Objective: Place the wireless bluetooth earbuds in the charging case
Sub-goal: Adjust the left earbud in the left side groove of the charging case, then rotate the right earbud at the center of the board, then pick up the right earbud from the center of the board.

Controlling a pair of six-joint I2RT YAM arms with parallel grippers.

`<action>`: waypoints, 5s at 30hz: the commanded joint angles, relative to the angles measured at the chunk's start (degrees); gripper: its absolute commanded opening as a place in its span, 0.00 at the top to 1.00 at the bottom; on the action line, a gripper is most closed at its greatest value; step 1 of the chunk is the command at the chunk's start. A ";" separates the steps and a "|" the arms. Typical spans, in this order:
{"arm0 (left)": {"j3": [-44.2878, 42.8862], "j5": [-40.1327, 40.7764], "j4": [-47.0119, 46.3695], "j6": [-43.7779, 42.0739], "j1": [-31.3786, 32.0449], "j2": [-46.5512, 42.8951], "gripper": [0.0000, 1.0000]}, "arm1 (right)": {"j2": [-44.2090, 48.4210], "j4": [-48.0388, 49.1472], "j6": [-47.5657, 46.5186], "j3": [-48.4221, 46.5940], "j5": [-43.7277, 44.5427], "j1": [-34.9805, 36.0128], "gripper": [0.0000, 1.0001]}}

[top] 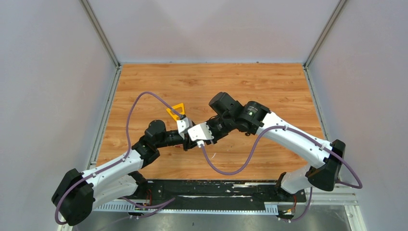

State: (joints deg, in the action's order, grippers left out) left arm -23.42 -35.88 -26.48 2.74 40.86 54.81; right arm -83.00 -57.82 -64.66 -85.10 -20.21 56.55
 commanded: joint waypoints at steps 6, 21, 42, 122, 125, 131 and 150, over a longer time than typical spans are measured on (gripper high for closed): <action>-1.58 0.77 -2.64 0.24 0.27 -0.93 1.00 | 0.48 -5.60 2.97 -8.05 -1.28 -0.24 0.71; -1.18 9.62 -2.18 3.50 -0.88 -2.91 1.00 | -2.30 7.44 41.33 -6.40 -16.20 -30.52 0.65; -1.10 7.69 -0.22 4.65 -4.08 -7.11 1.00 | -33.38 16.51 37.71 -11.03 -8.39 -27.52 0.61; 0.02 4.20 -4.03 5.70 -4.21 -2.45 1.00 | -30.61 24.69 75.91 6.13 14.73 -15.51 0.58; 0.00 4.17 -4.10 5.69 -4.20 -2.44 1.00 | -30.59 24.60 75.91 6.14 16.96 -15.51 0.60; -0.05 3.87 -4.17 5.69 -4.21 -2.30 1.00 | -30.24 24.94 76.96 4.42 11.49 -15.39 0.58; -0.06 2.94 -4.44 5.69 -4.16 -1.47 1.00 | -33.24 23.61 80.88 0.38 19.92 -13.61 0.56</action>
State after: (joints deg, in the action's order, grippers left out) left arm -22.13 -31.79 -28.97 9.41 36.93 53.04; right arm -115.52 -34.22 15.14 -82.08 -0.78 43.05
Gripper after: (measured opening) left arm 0.338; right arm 0.429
